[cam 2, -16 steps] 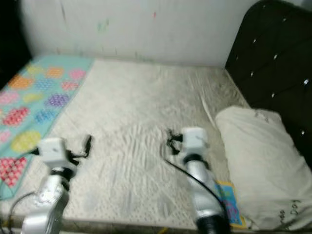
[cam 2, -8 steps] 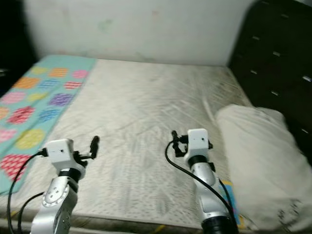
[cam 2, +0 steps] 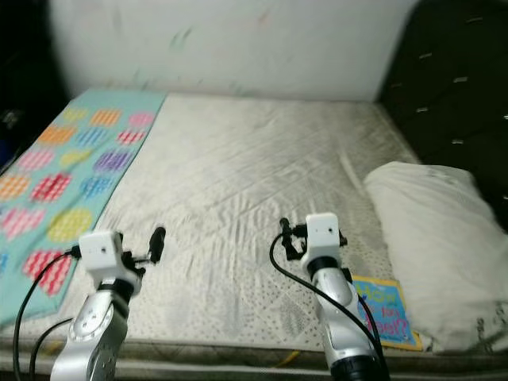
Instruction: Clean up the room
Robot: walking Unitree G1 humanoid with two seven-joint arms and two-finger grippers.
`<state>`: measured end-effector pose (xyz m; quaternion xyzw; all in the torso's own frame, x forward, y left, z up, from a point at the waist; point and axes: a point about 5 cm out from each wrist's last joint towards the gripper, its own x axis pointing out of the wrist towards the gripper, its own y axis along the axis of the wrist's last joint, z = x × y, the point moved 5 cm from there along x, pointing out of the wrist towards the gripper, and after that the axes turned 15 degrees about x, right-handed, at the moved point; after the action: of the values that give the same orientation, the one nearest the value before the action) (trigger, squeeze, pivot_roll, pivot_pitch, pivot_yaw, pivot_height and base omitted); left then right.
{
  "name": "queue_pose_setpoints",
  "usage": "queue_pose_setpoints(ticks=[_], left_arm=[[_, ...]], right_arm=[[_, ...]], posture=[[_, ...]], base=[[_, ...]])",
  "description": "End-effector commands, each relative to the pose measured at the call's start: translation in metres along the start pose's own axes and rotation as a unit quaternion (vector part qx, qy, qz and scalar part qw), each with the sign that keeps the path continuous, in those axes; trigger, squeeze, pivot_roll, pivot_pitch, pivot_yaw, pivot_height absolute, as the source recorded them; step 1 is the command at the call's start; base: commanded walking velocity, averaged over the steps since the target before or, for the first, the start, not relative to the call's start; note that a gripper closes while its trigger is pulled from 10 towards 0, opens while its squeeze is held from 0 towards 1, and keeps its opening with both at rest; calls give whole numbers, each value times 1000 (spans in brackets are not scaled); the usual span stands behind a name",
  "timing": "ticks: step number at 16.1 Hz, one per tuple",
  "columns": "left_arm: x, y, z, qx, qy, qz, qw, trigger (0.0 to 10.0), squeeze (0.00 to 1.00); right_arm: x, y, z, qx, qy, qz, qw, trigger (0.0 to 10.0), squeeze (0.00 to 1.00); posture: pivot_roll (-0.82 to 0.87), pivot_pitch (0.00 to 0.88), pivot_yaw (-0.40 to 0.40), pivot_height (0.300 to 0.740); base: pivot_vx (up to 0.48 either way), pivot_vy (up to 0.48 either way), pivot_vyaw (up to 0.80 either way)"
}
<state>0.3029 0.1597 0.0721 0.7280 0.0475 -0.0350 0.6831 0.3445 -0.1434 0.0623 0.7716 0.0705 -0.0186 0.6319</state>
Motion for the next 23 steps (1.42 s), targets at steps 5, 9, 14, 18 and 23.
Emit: queue_pose_setpoints(ticks=[5,9,14,18,23], left_arm=[[-1,-2,-8,7,13,-7,1000,10000,0],[-1,-2,-9,7,17,-9,1000,10000,0],[1,-2,-10,10,18,-11,1000,10000,0],[1,-1,-12,13,19,-7,1000,10000,0],[0,4,-8,9,1,9,1000,10000,0]], right_arm=[[1,3,-10,5,18,1,1000,10000,0],[1,1,-11,8,20,-4,1000,10000,0],[2,3,-12,-5,23,-1,1000,10000,0],[3,2,-13,-6,23,-4,1000,10000,0],[3,1,-13,-3,23,-8,1000,10000,0]], posture=[[-58,0,-53,740],[-57,0,-52,740],[-58,0,-48,740],[-56,0,-48,740],[-57,0,-48,740]], base=[[0,480,0],[0,480,0],[0,480,0],[0,480,366],[0,0,0]])
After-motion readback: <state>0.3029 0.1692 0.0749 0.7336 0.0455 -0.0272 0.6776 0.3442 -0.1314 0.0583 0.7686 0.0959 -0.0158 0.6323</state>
